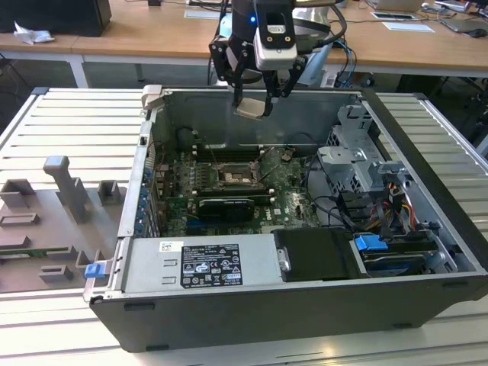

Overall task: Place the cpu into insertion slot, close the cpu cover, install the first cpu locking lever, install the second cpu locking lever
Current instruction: 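Place the cpu into insertion slot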

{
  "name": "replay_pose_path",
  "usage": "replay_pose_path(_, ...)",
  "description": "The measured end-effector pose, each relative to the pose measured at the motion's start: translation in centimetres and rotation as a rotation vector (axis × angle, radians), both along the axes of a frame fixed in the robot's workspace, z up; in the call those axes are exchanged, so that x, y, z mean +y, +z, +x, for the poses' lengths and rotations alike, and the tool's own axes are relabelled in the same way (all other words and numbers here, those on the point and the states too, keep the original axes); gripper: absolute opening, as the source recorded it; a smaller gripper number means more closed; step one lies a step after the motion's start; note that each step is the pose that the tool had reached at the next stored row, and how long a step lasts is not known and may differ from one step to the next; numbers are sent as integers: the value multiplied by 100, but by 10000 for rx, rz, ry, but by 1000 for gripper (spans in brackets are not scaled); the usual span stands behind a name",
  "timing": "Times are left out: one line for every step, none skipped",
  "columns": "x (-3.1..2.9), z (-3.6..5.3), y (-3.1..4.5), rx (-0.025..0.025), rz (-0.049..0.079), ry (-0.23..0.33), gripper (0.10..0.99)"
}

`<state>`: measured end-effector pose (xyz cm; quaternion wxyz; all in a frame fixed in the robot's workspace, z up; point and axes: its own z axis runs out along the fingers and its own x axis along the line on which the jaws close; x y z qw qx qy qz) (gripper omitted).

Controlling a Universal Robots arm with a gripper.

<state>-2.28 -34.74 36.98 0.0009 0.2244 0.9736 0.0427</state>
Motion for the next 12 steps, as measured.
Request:
replay_pose_path(0, 0, 0, 0, -1, -63, 541)
replay_pose_path(0, 0, -1, 1, -1, -124, 541)
replay_pose_path(0, 0, -2, 0, -3, -197, 541)
replay_pose_path(0, 0, -2, 0, -3, -266, 541)
replay_pose_path(0, 0, -3, 0, -3, -391, 541)
replay_pose_path(0, 0, -4, 0, -2, -461, 541)
replay_pose_path(0, 0, -4, 0, -2, -521, 541)
replay_pose_path(0, 0, -4, 1, -4, -583, 541)
replay_pose_path(0, 0, -5, 1, -5, -632, 541)
replay_pose_path(0, 0, -5, 0, -6, -687, 541)
replay_pose_path(0, 0, -6, 0, -6, -740, 541)
replay_pose_path(0, 0, -6, 1, -7, -817, 541)
